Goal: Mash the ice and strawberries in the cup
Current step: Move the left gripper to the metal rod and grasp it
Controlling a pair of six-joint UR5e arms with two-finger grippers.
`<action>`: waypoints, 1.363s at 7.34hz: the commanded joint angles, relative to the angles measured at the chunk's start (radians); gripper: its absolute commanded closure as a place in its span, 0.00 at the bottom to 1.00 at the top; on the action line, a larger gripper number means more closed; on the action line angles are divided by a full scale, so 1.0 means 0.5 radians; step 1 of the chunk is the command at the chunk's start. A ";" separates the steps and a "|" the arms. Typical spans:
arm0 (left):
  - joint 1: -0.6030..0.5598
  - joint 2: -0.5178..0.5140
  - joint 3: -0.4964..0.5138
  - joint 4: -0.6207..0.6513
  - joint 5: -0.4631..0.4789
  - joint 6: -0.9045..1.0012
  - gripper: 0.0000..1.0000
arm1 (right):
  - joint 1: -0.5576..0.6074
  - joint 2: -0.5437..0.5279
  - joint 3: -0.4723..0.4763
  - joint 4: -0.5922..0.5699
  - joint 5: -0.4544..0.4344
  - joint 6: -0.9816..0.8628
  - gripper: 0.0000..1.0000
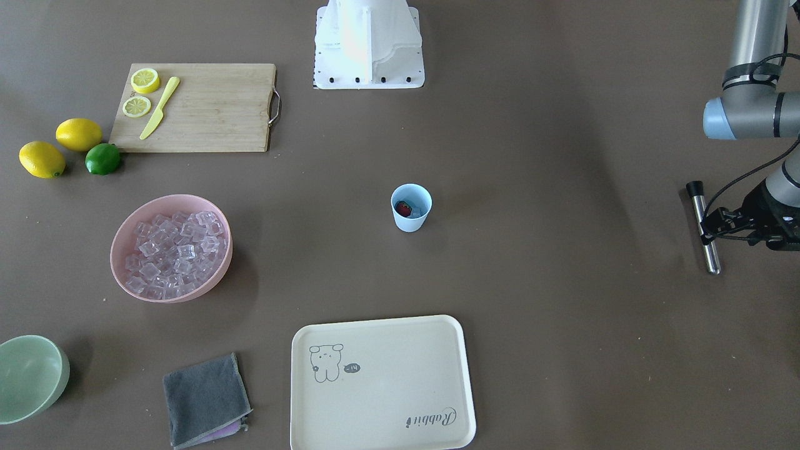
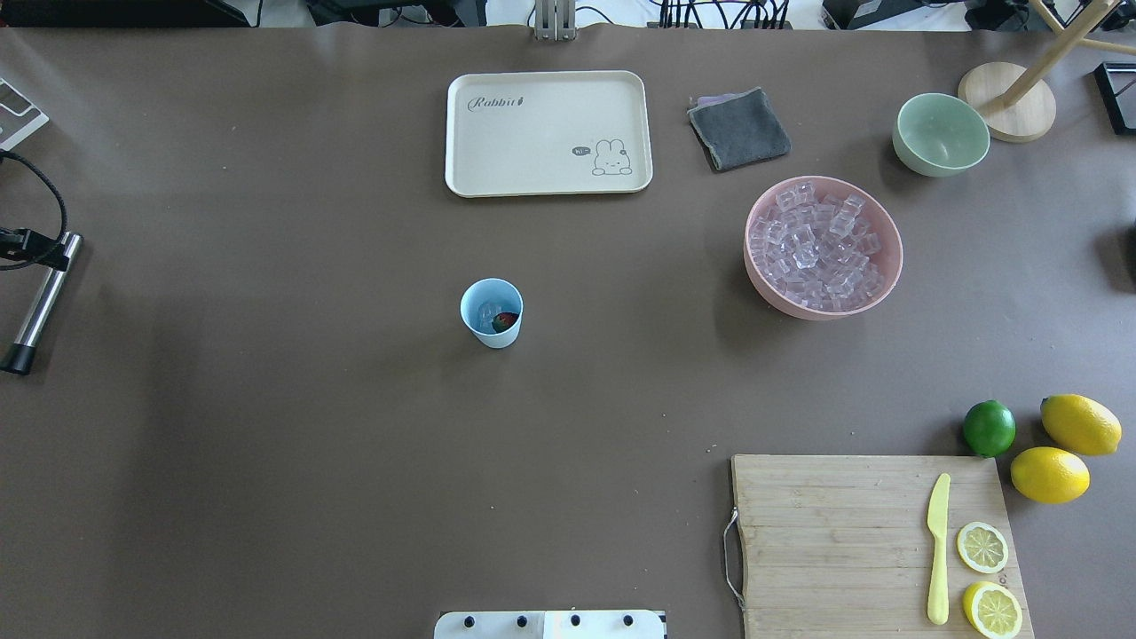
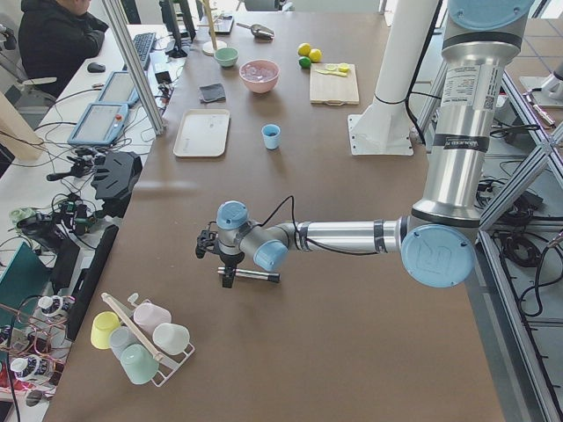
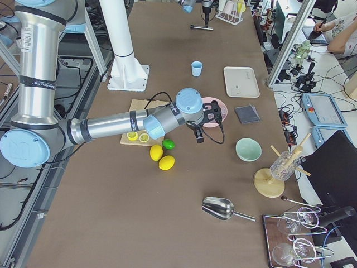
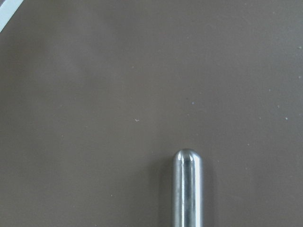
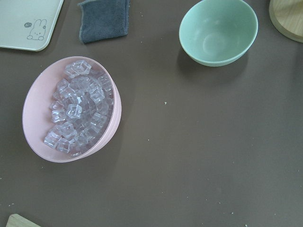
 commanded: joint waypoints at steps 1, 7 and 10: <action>0.021 0.004 0.016 -0.040 0.003 -0.006 0.03 | 0.003 -0.018 0.007 0.002 0.000 0.001 0.01; 0.074 0.010 0.062 -0.107 0.018 -0.009 0.48 | 0.003 -0.125 0.001 0.137 -0.015 0.004 0.01; 0.123 0.004 0.050 -0.110 0.000 -0.129 1.00 | 0.003 -0.153 -0.003 0.144 -0.009 0.004 0.01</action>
